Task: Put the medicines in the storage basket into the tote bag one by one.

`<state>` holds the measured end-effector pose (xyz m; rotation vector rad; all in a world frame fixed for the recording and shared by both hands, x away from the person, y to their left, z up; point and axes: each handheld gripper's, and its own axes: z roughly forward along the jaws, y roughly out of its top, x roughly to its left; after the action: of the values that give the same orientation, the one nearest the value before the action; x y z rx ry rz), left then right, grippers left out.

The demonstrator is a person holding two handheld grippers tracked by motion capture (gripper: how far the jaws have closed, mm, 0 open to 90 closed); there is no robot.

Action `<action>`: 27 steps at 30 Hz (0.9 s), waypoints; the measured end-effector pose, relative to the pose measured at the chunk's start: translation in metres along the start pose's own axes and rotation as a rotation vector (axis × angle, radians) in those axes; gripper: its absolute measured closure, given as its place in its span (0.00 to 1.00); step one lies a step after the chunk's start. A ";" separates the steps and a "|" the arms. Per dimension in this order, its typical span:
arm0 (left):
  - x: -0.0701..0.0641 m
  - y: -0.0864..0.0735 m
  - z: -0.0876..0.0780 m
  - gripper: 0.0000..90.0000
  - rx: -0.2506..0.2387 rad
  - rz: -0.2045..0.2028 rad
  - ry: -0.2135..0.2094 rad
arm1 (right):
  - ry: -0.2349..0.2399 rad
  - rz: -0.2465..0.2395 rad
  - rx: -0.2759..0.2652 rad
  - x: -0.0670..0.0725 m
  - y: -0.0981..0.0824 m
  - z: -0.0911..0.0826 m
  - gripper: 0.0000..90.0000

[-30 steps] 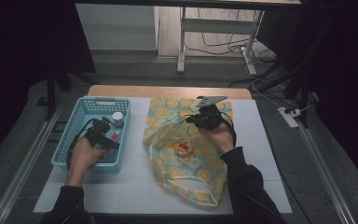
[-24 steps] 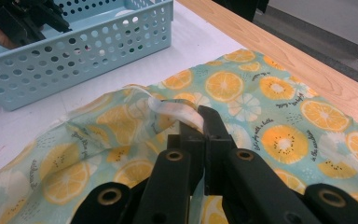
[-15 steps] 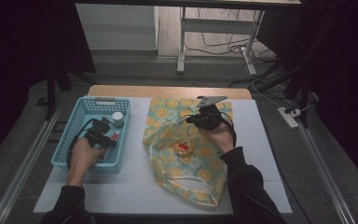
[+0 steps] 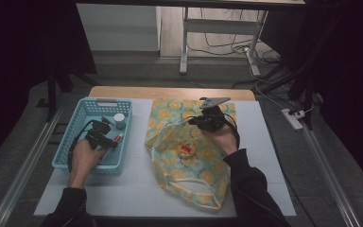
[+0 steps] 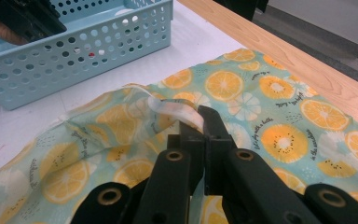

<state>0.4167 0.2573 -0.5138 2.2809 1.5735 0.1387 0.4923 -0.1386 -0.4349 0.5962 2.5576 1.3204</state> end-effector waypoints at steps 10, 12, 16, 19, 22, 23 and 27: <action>0.000 0.000 -0.011 0.83 -0.080 -0.028 0.004 | -0.002 0.001 -0.001 0.000 0.000 0.000 1.00; 0.000 0.000 -0.014 0.83 -0.100 -0.027 -0.001 | -0.001 0.001 0.000 0.000 0.000 0.000 1.00; -0.002 -0.001 -0.018 0.83 -0.132 -0.012 0.008 | -0.001 0.000 0.000 0.000 0.000 0.000 1.00; -0.003 -0.001 -0.021 0.83 -0.144 -0.001 0.025 | -0.003 0.000 -0.003 0.000 0.000 0.000 1.00; -0.003 -0.002 -0.023 0.83 -0.172 0.004 0.042 | -0.004 0.000 -0.003 -0.001 0.000 -0.001 1.00; -0.003 -0.002 -0.024 0.83 -0.176 0.005 0.040 | -0.004 0.000 -0.004 -0.001 0.000 -0.001 1.00; -0.003 -0.003 -0.030 0.83 -0.216 0.016 0.049 | -0.003 0.002 -0.006 -0.001 0.000 -0.001 1.00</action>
<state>0.4050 0.2627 -0.4869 2.1370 1.4860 0.3537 0.4926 -0.1400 -0.4341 0.5986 2.5508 1.3261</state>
